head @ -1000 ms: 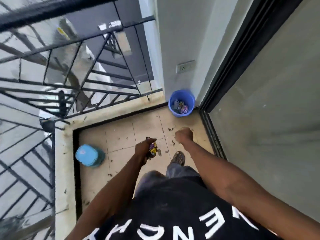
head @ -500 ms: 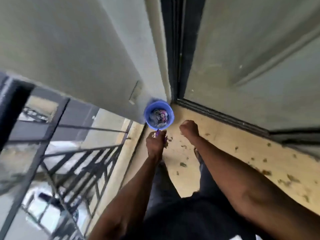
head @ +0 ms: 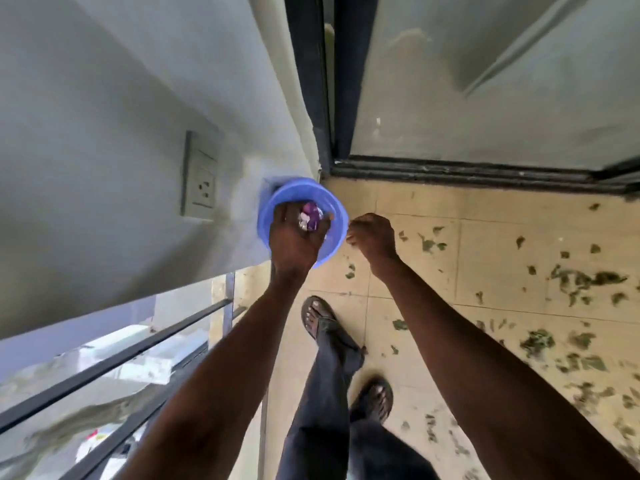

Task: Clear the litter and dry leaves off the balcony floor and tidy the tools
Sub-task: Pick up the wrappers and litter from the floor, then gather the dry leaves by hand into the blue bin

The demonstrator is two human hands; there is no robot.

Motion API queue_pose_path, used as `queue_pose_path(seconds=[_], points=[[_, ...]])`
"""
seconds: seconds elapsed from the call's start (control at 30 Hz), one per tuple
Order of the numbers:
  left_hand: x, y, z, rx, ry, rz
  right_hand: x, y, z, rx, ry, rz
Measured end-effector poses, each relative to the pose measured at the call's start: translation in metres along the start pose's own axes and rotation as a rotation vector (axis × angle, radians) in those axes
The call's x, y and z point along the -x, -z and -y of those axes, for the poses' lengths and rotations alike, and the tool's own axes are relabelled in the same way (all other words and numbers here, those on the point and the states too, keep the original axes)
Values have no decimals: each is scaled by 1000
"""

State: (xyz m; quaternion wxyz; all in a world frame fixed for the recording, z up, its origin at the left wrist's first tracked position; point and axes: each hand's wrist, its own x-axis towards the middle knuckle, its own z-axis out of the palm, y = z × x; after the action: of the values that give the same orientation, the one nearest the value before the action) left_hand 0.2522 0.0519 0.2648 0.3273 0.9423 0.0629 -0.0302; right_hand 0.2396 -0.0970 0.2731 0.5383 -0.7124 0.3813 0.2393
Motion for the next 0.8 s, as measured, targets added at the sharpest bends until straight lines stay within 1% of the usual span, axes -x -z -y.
queue_pose_path(seconds=[0.03,0.07,0.1,0.17,0.23,0.3,0.37,0.43,0.47,0.5,0.53,0.6,0.7,0.8], points=[[-9,-19,21,-95,7,83,-14,-7,-14,-42,-19,-30],[-15,-40,42,-188,50,156,-28,-14,-31,-90,-31,-52],[-21,-62,61,-222,118,169,-41,-19,-49,-141,-35,-66],[-21,-84,87,-116,237,138,-54,-25,-82,-236,-58,-90],[-14,-90,99,59,287,57,-52,-24,-108,-301,-82,-105],[8,-86,96,230,331,3,-35,-19,-135,-333,-108,-122],[43,-79,93,293,357,17,-13,-13,-162,-375,-138,-136],[85,-72,87,332,388,104,16,-4,-185,-338,-167,-135],[107,-70,81,386,448,167,32,2,-198,-307,-189,-144],[118,-70,77,472,543,226,40,4,-204,-315,-202,-146],[143,-72,69,544,614,309,57,11,-223,-381,-211,-180],[169,-75,61,621,684,411,74,19,-247,-429,-203,-237],[226,-83,54,671,705,605,110,30,-301,-466,-199,-312],[285,-107,73,549,646,731,128,32,-378,-448,-208,-383]])
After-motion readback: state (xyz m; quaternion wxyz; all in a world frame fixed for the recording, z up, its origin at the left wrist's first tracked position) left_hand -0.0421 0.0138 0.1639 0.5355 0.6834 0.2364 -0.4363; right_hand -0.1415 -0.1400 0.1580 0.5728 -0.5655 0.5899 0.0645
